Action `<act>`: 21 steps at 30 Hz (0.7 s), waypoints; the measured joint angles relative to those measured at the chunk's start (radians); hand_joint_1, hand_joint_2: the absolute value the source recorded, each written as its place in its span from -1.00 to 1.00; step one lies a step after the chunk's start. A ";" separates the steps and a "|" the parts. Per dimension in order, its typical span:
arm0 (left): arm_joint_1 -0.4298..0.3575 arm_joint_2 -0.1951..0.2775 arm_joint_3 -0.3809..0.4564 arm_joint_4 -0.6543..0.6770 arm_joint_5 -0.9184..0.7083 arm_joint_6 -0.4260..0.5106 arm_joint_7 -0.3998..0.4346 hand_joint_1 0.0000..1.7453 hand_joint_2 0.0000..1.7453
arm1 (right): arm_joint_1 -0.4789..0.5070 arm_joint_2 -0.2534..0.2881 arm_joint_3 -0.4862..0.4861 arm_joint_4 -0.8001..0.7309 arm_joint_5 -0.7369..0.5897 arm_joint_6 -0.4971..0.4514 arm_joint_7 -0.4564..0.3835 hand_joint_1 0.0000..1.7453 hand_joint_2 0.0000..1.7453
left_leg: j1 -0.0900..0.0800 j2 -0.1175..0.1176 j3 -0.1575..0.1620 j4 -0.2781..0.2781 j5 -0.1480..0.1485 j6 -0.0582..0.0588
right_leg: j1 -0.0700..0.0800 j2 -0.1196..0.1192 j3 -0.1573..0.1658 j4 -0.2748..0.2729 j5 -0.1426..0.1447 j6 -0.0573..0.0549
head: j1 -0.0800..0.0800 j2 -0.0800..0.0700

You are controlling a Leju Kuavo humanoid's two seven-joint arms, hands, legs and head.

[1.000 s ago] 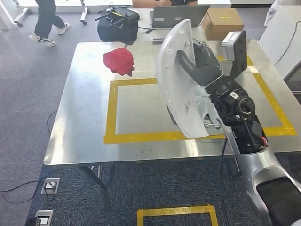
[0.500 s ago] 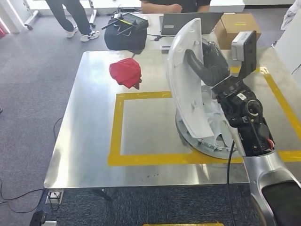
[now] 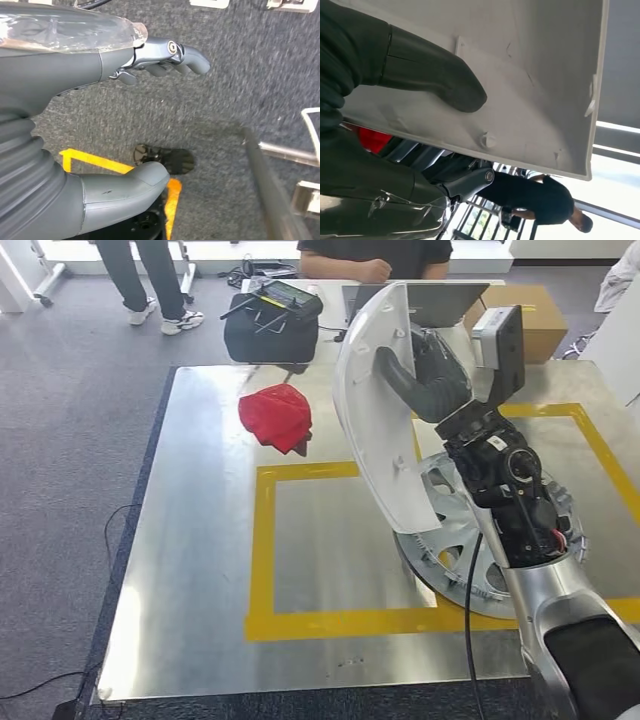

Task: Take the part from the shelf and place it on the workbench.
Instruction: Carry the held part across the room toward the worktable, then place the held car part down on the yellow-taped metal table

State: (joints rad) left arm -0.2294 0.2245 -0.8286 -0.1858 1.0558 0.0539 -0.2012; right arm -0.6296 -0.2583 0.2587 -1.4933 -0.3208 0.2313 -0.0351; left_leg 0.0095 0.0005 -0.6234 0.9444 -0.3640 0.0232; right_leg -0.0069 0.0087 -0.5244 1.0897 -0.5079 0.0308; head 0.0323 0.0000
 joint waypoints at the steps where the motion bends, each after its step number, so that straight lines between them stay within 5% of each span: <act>1: 0.000 0.000 -0.001 0.000 -0.003 0.005 -0.002 -1.00 1.00 | 0.002 0.000 0.000 0.000 0.000 -0.003 0.001 1.00 1.00 | 0.000 -0.001 0.010 -0.001 -0.008 0.003 | -0.001 -0.001 -0.038 0.061 -0.023 0.003 | 0.006 0.000; 4: 0.000 -0.003 -0.006 0.000 -0.020 0.020 -0.015 -1.00 1.00 | 0.016 -0.002 -0.002 -0.001 0.008 -0.015 0.017 1.00 1.00 | -0.001 -0.005 0.037 -0.001 -0.032 0.005 | -0.001 -0.002 -0.118 0.137 -0.105 0.006 | 0.020 0.000; 5: 0.000 -0.005 -0.009 0.000 -0.028 0.025 -0.022 -1.00 1.00 | 0.022 -0.004 -0.003 -0.003 0.014 -0.020 0.025 1.00 1.00 | -0.002 -0.006 0.049 -0.001 -0.041 0.005 | -0.001 -0.002 -0.119 0.106 -0.092 0.005 | 0.024 0.000; 8: -0.003 -0.011 -0.018 0.000 -0.046 0.036 -0.041 -1.00 1.00 | 0.036 -0.015 -0.009 -0.014 0.021 -0.028 0.049 1.00 1.00 | -0.004 -0.009 0.080 -0.001 -0.064 -0.001 | 0.004 -0.003 -0.073 -0.087 0.058 -0.009 | 0.036 0.000; 10: -0.006 -0.015 -0.024 0.000 -0.053 0.031 -0.048 -1.00 1.00 | 0.040 -0.021 -0.013 -0.020 0.021 -0.024 0.072 1.00 1.00 | -0.005 -0.009 0.083 0.000 -0.074 -0.009 | 0.010 -0.002 -0.056 -0.147 0.104 -0.020 | 0.037 0.000; 14: -0.009 -0.016 -0.028 0.000 -0.059 0.008 -0.054 -1.00 1.00 | 0.047 -0.030 -0.012 -0.031 0.017 -0.016 0.102 1.00 1.00 | -0.009 -0.006 0.080 0.003 -0.079 0.005 | 0.009 0.003 -0.052 -0.150 0.113 -0.009 | 0.029 0.000; 21: -0.016 -0.017 -0.040 0.000 -0.060 -0.002 -0.068 -1.00 1.00 | 0.071 -0.044 -0.006 -0.034 0.022 -0.006 0.134 1.00 1.00 | -0.009 -0.006 0.089 -0.015 -0.079 -0.006 | 0.011 0.004 -0.052 -0.150 0.106 -0.021 | 0.011 0.000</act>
State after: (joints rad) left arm -0.2453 0.2079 -0.8687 -0.1858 0.9960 0.0524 -0.2691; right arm -0.5582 -0.3018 0.2532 -1.5271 -0.2993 0.2255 0.0993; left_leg 0.0004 -0.0051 -0.5343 0.9293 -0.4435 0.0173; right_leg 0.0038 0.0129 -0.5763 0.9401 -0.4017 0.0102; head 0.0435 0.0000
